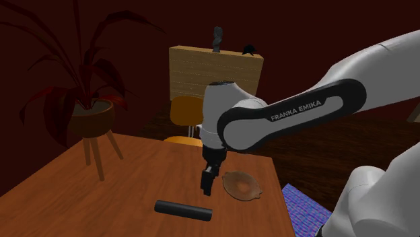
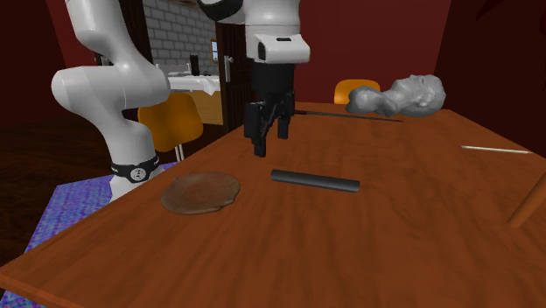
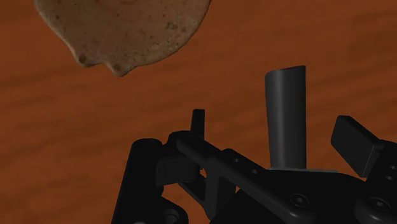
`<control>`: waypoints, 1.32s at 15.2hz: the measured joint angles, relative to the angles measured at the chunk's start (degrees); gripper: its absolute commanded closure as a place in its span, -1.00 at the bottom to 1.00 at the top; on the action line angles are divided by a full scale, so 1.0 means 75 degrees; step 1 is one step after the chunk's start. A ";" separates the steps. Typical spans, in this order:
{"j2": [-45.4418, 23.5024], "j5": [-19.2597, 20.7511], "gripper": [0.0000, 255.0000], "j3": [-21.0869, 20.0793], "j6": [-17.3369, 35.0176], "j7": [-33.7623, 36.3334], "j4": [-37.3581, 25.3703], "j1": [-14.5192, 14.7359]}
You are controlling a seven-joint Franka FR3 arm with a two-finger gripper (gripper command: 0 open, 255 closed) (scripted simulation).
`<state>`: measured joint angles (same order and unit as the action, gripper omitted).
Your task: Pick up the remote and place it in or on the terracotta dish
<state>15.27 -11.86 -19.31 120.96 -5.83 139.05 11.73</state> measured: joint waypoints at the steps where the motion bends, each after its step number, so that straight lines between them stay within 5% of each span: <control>1: -0.0274 0.0063 -1.00 -0.0111 0.0171 0.0046 -0.0158 0.0046; 8: -0.1683 0.0565 -1.00 -0.0629 0.1340 0.0302 -0.0634 0.0323; 20: -0.2211 0.0783 -1.00 -0.0683 0.2058 0.0466 -0.0433 0.0365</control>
<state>-1.32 -5.99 -24.43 136.40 -2.33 135.80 14.47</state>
